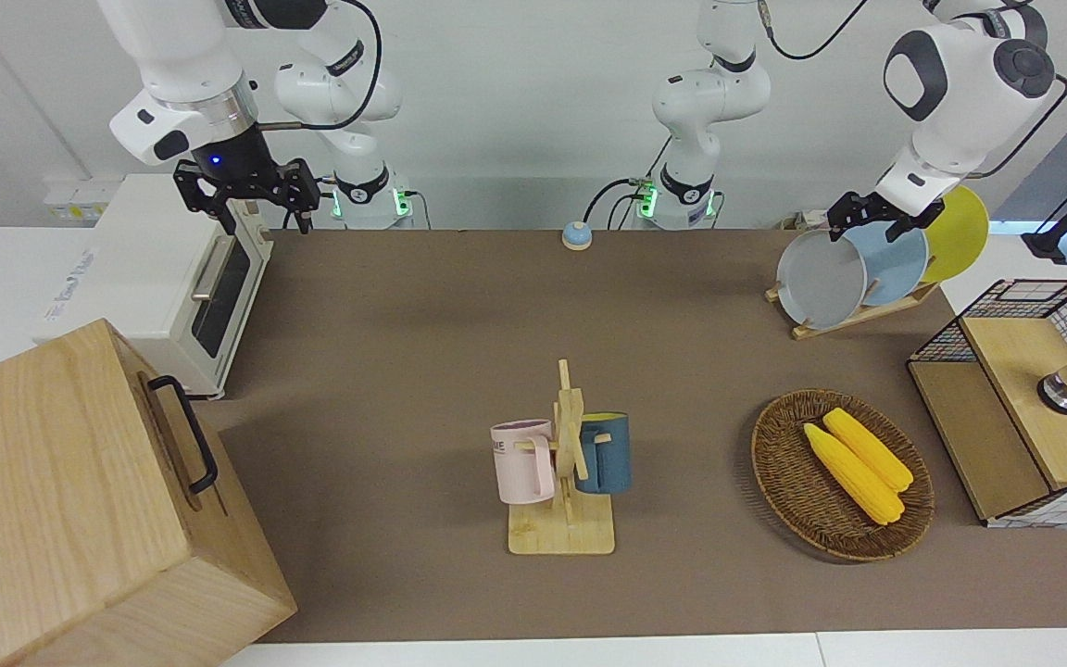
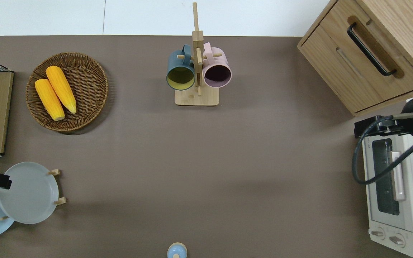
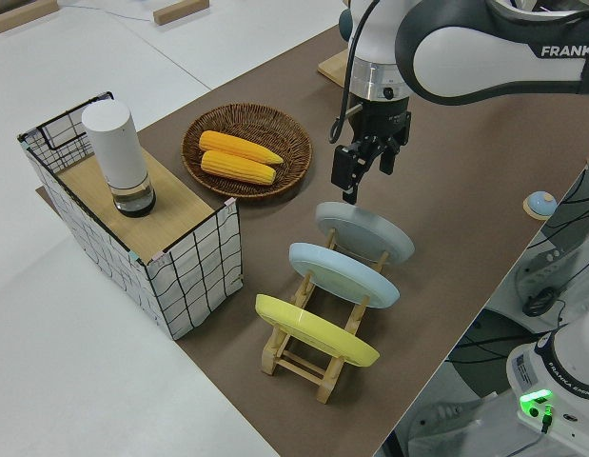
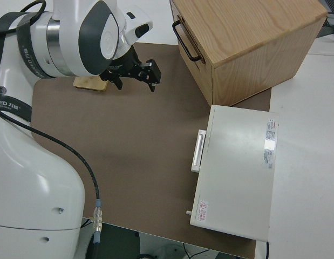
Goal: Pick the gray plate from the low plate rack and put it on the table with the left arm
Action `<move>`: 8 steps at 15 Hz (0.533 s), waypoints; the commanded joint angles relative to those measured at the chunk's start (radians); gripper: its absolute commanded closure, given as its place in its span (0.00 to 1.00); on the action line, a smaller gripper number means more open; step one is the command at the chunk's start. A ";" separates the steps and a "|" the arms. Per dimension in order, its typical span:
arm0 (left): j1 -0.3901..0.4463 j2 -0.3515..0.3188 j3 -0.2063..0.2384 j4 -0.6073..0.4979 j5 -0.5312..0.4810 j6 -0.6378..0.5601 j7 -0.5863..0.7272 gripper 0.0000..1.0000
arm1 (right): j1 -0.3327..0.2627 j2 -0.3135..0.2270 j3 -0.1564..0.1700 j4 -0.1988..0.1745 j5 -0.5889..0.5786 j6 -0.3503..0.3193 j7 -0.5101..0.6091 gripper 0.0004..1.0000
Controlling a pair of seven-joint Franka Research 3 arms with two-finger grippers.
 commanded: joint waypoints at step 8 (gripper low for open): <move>0.039 -0.055 -0.004 -0.204 0.013 0.202 -0.003 0.01 | 0.007 0.000 -0.006 0.006 0.003 -0.001 0.004 0.02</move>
